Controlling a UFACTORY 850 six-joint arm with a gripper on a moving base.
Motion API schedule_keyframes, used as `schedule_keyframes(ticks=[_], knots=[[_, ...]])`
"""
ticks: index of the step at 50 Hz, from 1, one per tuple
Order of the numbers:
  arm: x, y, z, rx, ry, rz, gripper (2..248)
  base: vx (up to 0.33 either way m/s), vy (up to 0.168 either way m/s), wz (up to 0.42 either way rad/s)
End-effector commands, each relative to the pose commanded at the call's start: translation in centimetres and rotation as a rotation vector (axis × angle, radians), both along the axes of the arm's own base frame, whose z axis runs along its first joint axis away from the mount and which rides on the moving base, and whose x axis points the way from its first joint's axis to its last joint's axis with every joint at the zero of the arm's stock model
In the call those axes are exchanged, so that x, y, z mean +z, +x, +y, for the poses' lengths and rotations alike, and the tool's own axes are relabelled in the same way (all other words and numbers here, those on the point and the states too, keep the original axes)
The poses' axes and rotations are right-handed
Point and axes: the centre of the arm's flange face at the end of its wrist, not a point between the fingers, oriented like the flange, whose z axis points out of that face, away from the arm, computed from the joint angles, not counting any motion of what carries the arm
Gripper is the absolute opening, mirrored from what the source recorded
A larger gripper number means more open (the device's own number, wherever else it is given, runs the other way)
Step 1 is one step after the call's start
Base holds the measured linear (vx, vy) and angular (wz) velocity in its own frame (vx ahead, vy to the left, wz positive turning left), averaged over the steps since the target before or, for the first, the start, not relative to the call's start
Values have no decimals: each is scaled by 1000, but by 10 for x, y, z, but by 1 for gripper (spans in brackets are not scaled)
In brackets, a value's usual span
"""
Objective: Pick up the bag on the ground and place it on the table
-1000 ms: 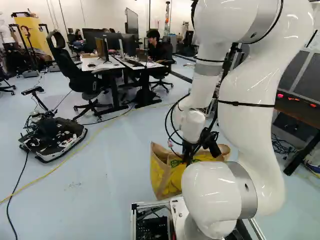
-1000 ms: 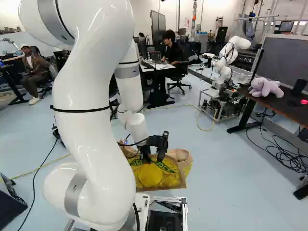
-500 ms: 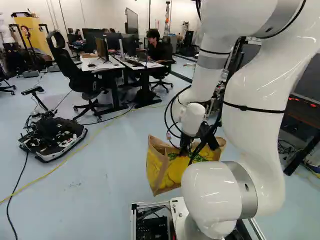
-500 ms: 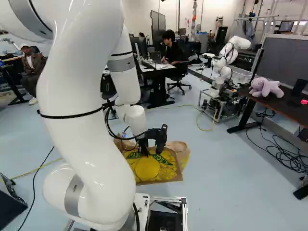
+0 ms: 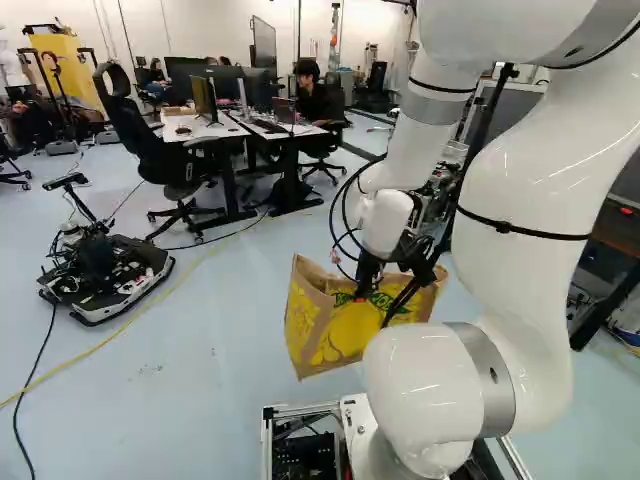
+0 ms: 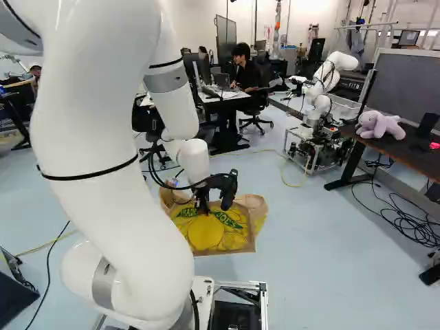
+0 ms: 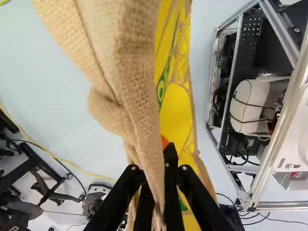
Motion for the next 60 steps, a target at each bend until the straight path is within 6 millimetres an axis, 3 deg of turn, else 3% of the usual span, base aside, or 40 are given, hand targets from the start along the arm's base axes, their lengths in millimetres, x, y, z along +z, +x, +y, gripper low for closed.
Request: schedule_keyframes(ticks=[60], knots=[[84,50,13,116,74,-30,22,0,0,0]])
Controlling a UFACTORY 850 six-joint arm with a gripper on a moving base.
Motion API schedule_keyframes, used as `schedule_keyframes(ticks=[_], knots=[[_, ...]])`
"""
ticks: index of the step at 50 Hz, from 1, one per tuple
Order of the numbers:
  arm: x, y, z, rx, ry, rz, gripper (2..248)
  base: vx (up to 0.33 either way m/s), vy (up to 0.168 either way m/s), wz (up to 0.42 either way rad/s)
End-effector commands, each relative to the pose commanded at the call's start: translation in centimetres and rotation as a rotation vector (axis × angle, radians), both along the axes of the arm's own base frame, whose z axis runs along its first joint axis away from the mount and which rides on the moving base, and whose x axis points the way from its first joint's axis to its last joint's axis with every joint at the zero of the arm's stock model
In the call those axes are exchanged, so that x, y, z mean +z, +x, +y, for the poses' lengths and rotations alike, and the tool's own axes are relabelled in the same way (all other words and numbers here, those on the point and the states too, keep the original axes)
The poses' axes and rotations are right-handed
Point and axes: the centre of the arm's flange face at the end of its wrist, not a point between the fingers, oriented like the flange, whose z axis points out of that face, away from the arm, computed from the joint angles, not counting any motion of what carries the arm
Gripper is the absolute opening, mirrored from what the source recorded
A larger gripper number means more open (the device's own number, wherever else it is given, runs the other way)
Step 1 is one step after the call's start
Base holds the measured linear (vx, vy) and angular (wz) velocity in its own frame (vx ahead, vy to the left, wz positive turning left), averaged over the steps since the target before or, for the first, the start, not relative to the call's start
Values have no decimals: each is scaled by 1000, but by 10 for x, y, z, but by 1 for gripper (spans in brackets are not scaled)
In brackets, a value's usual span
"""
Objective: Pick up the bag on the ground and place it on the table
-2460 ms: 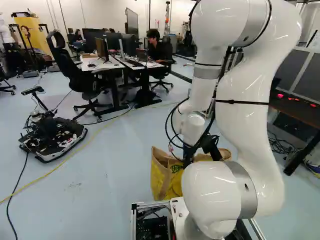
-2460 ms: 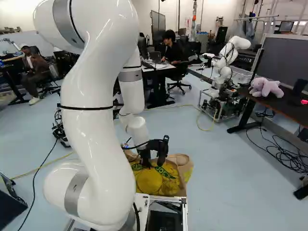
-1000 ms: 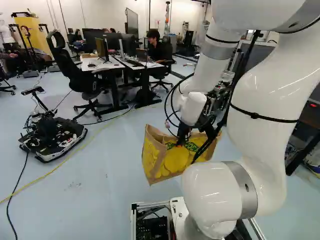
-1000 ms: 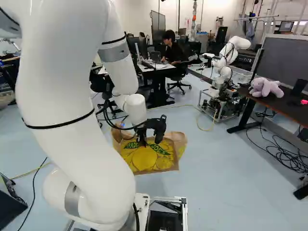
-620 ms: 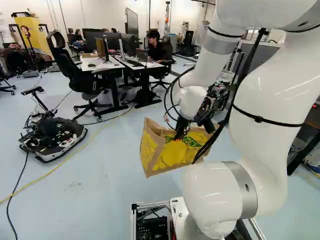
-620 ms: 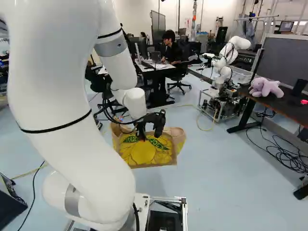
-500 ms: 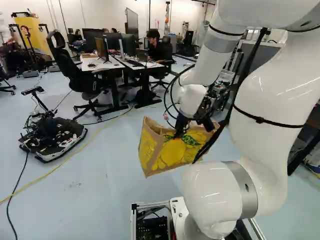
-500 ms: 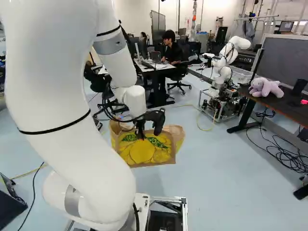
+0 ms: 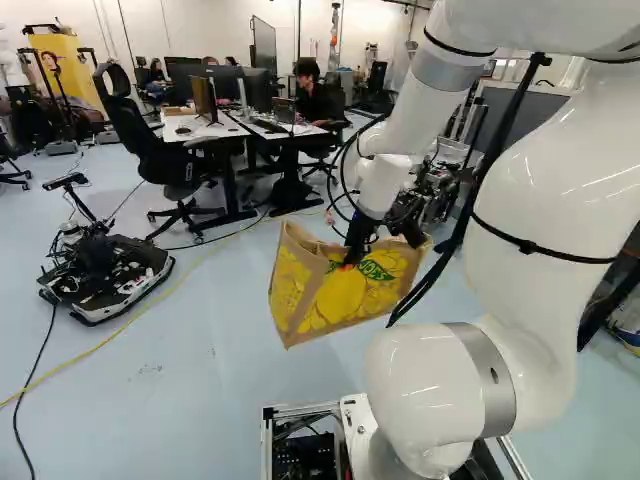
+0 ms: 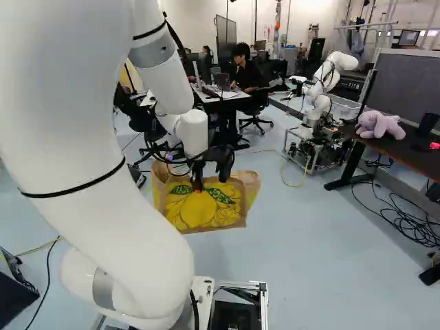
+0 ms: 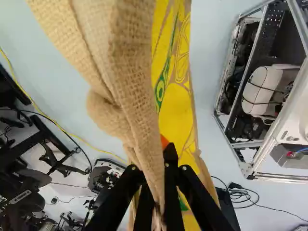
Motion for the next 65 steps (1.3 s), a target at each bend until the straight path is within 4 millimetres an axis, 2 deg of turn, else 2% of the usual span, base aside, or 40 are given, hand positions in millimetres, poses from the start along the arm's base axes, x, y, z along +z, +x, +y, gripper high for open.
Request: schedule_keyframes(ticks=[26,65], knots=[[37,23,-3,180,-83,-16,22,0,0,0],[95,47,-11,382,-197,88,22,0,0,0]])
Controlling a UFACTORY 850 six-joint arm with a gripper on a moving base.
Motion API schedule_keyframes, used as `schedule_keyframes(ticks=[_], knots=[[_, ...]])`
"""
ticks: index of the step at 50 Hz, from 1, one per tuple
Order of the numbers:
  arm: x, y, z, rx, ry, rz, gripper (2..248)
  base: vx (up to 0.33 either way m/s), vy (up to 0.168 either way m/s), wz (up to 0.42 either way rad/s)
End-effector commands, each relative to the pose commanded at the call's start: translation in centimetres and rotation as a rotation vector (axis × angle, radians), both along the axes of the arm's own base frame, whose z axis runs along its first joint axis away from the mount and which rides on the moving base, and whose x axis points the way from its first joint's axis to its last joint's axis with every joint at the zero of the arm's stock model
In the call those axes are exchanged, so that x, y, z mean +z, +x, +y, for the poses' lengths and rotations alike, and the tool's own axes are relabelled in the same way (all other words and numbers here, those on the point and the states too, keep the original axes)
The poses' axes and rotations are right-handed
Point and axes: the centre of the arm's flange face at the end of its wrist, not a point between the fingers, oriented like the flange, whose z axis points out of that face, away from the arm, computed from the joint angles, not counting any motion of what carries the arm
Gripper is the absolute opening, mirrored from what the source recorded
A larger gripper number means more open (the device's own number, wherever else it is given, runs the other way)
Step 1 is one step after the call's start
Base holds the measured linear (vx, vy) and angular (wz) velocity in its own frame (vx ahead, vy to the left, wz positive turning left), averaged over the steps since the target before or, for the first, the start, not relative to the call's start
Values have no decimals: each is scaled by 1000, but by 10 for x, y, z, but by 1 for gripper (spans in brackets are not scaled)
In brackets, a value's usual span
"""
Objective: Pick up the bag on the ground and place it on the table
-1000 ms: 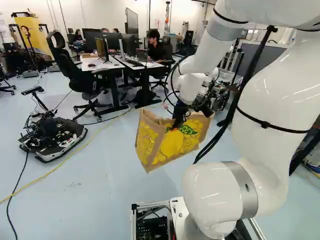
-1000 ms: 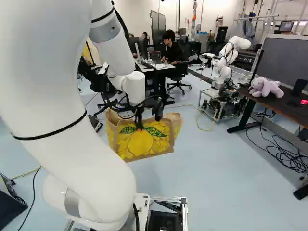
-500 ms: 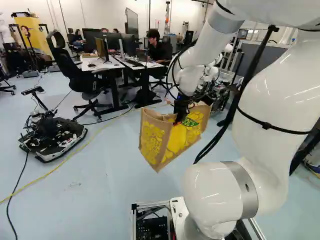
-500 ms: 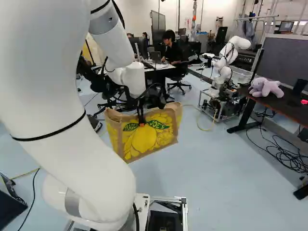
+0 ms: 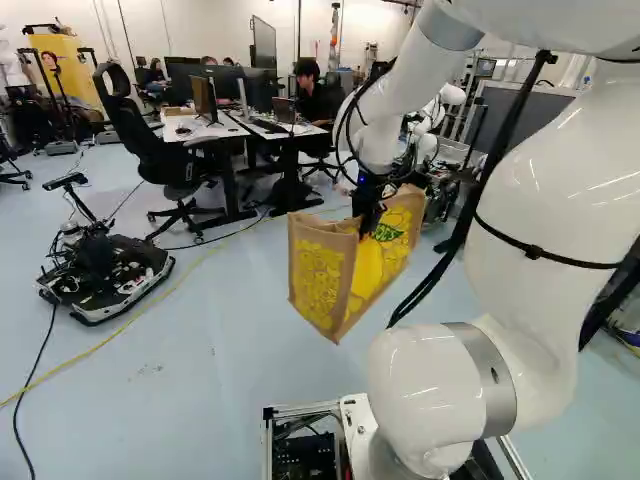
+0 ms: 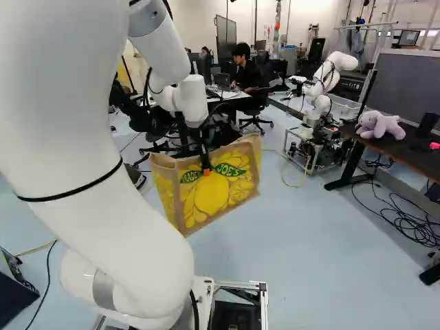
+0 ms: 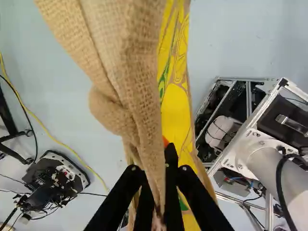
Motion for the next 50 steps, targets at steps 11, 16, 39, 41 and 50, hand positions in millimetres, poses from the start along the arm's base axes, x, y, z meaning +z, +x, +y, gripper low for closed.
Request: schedule_keyframes(ticks=[11,16,39,41,50], knots=[[18,7,0,12,-12,29,22,0,0,0],[26,10,0,10,-9,40,22,0,0,0],[64,28,2,7,-5,53,22,0,0,0],[67,30,2,8,-5,52,22,0,0,0],[82,38,2,9,-6,45,22,0,0,0]])
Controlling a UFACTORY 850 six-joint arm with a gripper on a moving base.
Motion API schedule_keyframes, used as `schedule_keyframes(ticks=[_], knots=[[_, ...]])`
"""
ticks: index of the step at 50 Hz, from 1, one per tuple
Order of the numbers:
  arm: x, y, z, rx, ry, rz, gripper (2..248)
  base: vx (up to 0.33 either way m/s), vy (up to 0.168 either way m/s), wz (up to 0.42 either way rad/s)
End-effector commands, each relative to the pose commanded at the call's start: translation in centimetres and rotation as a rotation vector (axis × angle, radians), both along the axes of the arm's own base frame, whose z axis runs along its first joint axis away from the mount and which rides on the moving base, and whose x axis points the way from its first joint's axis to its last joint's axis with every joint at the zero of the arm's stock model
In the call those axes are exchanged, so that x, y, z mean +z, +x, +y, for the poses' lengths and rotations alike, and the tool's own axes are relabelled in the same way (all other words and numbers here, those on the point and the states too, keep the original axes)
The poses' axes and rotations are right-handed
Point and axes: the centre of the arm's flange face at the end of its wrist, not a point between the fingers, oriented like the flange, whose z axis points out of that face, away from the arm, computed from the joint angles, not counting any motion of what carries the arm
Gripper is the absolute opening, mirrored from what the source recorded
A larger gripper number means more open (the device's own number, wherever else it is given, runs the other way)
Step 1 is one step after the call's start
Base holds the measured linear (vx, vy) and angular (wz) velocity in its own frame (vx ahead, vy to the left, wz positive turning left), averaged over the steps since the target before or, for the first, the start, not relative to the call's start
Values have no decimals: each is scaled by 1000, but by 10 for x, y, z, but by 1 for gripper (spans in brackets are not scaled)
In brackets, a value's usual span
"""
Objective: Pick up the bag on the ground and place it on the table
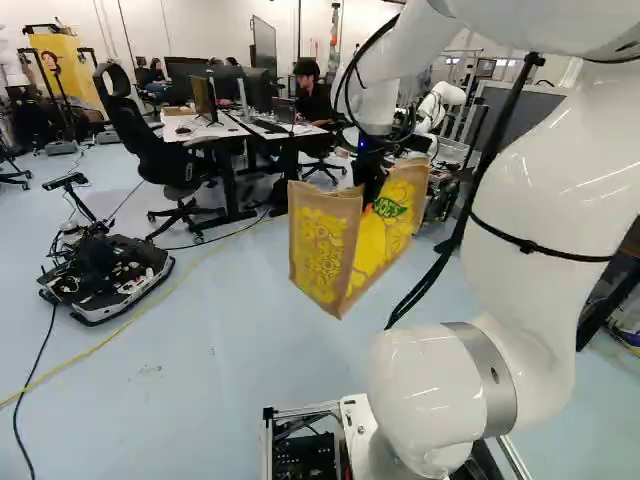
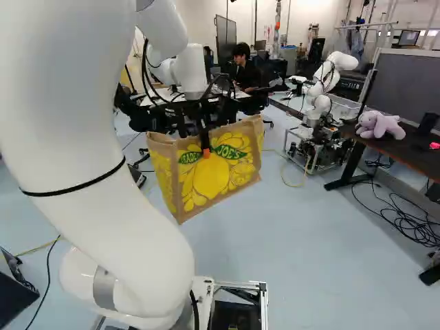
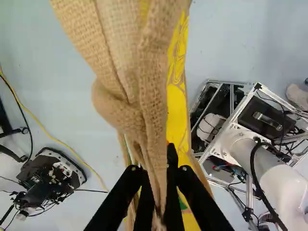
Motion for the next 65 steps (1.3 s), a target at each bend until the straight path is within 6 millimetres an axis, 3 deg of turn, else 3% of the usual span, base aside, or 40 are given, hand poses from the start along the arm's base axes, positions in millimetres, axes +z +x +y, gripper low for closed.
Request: schedule_keyframes(ticks=[65], knots=[[101,55,6,10,-3,-28,22,0,0,0]])
